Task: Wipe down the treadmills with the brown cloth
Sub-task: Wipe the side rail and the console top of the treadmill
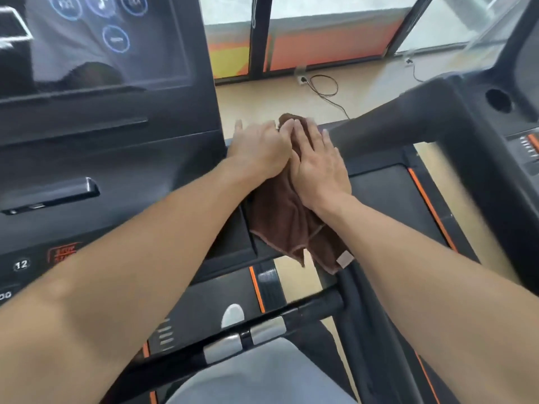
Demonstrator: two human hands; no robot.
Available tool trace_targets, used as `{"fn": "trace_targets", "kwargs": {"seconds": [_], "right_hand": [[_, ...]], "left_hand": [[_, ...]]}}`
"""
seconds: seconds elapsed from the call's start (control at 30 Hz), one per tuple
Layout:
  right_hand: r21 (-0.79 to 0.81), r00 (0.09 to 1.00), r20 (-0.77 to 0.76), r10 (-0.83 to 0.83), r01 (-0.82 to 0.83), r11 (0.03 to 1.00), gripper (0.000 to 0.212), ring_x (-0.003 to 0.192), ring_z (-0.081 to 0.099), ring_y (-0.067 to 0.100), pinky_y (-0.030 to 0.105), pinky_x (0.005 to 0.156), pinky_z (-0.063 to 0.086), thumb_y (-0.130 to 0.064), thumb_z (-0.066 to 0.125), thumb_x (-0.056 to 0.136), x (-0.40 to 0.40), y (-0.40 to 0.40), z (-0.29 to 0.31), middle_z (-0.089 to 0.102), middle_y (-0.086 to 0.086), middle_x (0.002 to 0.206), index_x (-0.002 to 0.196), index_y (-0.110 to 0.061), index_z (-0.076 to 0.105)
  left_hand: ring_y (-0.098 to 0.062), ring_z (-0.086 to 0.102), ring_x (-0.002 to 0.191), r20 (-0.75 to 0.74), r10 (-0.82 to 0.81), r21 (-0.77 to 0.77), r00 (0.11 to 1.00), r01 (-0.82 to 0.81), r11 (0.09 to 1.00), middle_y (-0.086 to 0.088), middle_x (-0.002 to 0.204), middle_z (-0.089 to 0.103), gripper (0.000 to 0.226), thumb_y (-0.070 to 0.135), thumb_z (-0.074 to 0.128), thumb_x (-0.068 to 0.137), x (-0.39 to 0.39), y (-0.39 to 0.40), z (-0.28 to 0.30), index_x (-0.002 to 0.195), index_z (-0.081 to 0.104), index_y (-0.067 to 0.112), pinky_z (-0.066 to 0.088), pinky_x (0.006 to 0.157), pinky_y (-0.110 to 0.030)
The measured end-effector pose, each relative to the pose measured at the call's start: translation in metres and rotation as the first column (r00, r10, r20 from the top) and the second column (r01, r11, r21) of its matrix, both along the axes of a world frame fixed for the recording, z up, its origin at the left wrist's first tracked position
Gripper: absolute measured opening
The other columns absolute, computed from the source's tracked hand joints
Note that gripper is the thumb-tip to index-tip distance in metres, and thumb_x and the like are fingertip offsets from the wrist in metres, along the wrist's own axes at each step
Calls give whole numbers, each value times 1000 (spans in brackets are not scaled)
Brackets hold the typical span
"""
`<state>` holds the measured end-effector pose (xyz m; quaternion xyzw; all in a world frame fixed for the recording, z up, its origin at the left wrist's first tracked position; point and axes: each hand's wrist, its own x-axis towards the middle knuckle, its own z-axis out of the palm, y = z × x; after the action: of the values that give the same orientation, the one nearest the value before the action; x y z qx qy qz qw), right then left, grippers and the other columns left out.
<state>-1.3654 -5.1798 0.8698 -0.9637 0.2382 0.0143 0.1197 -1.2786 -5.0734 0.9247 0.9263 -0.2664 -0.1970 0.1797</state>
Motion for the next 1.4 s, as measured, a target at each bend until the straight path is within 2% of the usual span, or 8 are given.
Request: {"fn": "trace_targets", "kwargs": {"seconds": [0.1,0.2,0.37,0.57,0.73,1.13,1.3,1.4], "right_hand": [[-13,998,-27,-62,62,998,59,154,22,29,48,119,31,-43,27,107,25,0,4,17,1,170,162,-25,18],[-92,998,-16,-65,64,994,38,123,52,36,46,86,44,-28,37,104,48,2,19,54,12,137,135,-10,50],[-140,1000,-18,-15,12,990,29,94,66,39,46,76,48,-23,34,103,77,6,36,70,15,99,89,-15,57],[-146,996,75,-40,51,988,44,112,58,33,43,94,41,-33,30,105,65,16,21,69,13,116,114,-11,67],[-66,996,92,-21,27,997,64,159,7,28,49,128,4,-47,13,105,-9,82,-5,19,-2,171,163,-23,25],[-62,997,57,59,-56,997,64,159,1,27,51,127,-3,-56,19,105,6,69,-6,20,-1,171,163,-28,23],[-140,993,-42,113,-118,983,66,158,7,33,57,125,0,-51,20,103,44,39,4,21,4,170,164,-25,19],[-169,983,-125,137,-157,973,68,155,14,37,62,123,6,-49,32,102,50,29,12,30,6,165,163,-23,21]], "left_hand": [[-39,49,128,-54,-35,-8,998,34,999,-16,137,55,47,36,18,109,13,-10,7,151,40,31,36,103,-48],[-37,50,125,-103,-27,-1,994,27,1000,-14,137,53,48,43,17,108,23,-12,8,146,43,32,36,93,-44],[-39,45,133,-215,40,18,976,-36,999,-21,147,47,46,30,20,112,33,-7,30,148,42,11,34,109,-45],[-30,36,145,-278,116,53,953,-105,993,-16,158,39,76,60,8,106,35,-10,39,150,47,12,22,119,-40],[-34,32,148,-275,78,64,958,-63,996,-16,162,33,79,65,6,104,33,-8,48,157,36,15,20,120,-44],[-35,29,149,-231,-50,75,972,70,995,-17,165,26,53,40,15,113,20,-33,59,160,25,19,22,117,-41],[-22,23,153,-75,158,-365,985,-175,914,-5,164,31,63,56,25,106,22,-30,27,157,34,19,18,124,-44],[-21,20,154,-67,135,-375,989,-150,915,-4,165,29,64,56,23,105,12,-18,16,157,35,20,15,125,-41]]}}
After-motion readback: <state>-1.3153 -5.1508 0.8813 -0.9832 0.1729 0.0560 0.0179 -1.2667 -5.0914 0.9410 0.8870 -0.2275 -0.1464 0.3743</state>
